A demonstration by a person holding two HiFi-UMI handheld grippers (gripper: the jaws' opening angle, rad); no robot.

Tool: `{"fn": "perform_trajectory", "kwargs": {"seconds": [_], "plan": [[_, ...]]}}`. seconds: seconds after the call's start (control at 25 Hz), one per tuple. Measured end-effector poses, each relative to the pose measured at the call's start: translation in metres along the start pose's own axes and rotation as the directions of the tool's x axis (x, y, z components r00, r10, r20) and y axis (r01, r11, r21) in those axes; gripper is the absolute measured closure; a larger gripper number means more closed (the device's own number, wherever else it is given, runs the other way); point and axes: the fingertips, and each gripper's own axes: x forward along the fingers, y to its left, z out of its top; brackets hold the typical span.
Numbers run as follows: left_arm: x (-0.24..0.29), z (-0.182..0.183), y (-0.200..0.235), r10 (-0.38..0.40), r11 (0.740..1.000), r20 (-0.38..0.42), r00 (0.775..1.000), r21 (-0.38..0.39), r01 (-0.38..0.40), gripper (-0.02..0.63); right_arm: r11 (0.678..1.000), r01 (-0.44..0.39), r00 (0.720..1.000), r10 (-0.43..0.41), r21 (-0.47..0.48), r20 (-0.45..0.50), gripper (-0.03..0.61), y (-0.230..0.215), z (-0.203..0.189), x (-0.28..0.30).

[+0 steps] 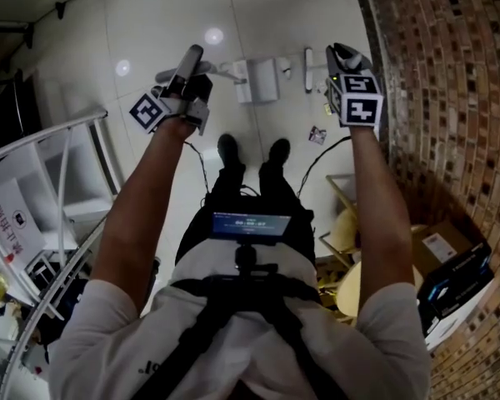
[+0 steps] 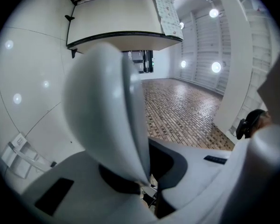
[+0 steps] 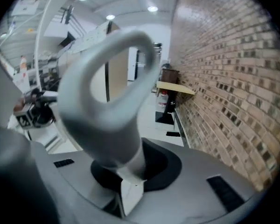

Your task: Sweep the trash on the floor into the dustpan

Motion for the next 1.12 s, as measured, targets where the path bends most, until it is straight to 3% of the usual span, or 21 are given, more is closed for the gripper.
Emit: {"fn": "perform_trajectory", "kwargs": {"seconds": [0.12,0.44,0.76,1.12], "plan": [[-0.006,-0.002,0.003,-0.002,1.0,-0.008,1.0,-0.014,0.001,0.609,0.982,0.025,0.997,-0.038,0.188,0.065,0.535,0.002,0.002,-0.002],[-0.009,-0.014,0.002,-0.02,0.999,-0.038,0.999,-0.025,0.019,0.609,0.967,-0.12,0.982,0.083,0.223,0.17,0.535,0.025,0.02,-0.037],[0.003,-0.028,-0.018,-0.089,0.996,-0.056,0.994,-0.027,0.088,0.609,0.997,-0.06,0.971,0.05,0.039,0.234,0.549,-0.003,0.029,-0.088],[0.046,-0.093,-0.033,-0.106,0.994,-0.129,0.986,-0.027,0.104,0.609,0.996,0.054,0.979,-0.04,-0.065,0.197,0.548,-0.102,0.009,-0.126]]}}
